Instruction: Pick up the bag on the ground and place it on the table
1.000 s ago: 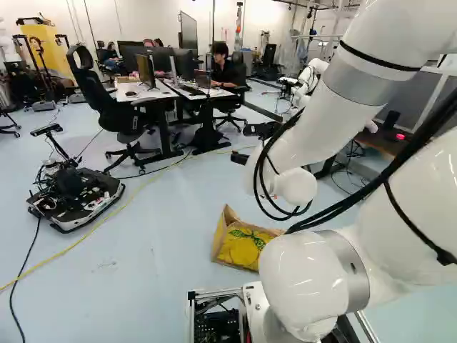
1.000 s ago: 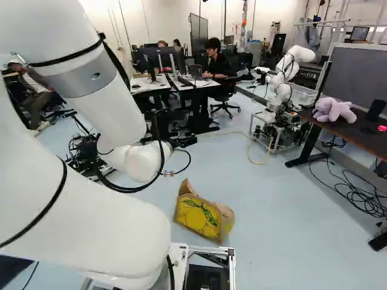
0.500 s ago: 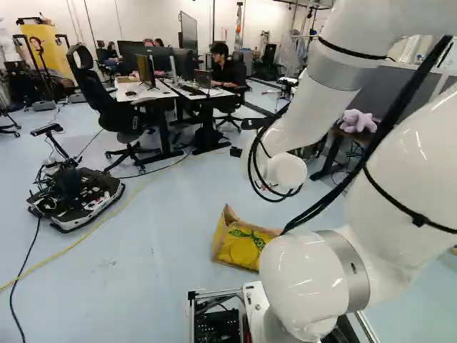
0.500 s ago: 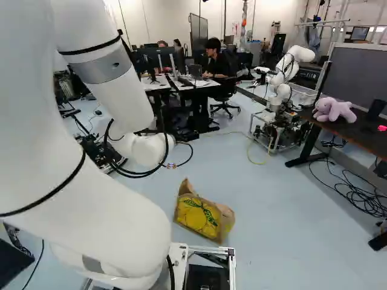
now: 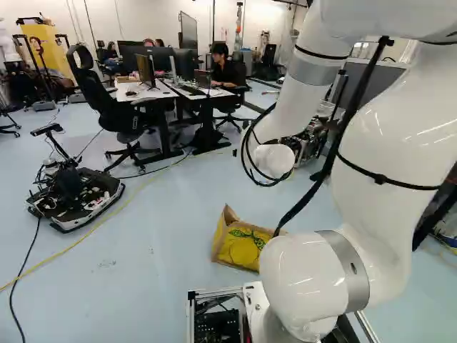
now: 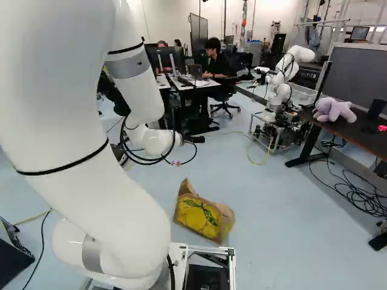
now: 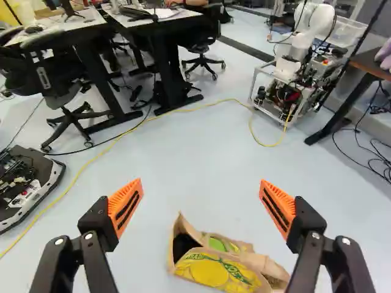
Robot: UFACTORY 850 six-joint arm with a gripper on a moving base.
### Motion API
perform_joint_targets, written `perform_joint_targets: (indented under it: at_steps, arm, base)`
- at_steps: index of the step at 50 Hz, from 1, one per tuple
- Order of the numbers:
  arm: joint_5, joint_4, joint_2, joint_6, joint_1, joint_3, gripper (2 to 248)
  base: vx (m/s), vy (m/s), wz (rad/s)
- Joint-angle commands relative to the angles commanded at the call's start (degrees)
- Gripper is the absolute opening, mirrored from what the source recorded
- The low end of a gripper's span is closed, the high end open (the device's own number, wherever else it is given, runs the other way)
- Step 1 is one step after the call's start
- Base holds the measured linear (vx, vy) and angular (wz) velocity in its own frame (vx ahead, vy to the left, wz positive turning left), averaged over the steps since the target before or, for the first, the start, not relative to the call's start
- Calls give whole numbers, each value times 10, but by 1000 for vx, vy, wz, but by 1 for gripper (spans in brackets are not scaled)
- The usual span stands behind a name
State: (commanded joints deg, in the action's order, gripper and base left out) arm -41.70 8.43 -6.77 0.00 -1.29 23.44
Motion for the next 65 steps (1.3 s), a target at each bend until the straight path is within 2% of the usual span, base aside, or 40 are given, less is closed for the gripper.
perform_joint_targets:
  at_steps: [27,65]
  arm:
    - [90,83,-123,0,-14,99,247]
    - [227,181,-276,0,-22,238,247]
  base:
    - [0,0,0]
    - [0,0,0]
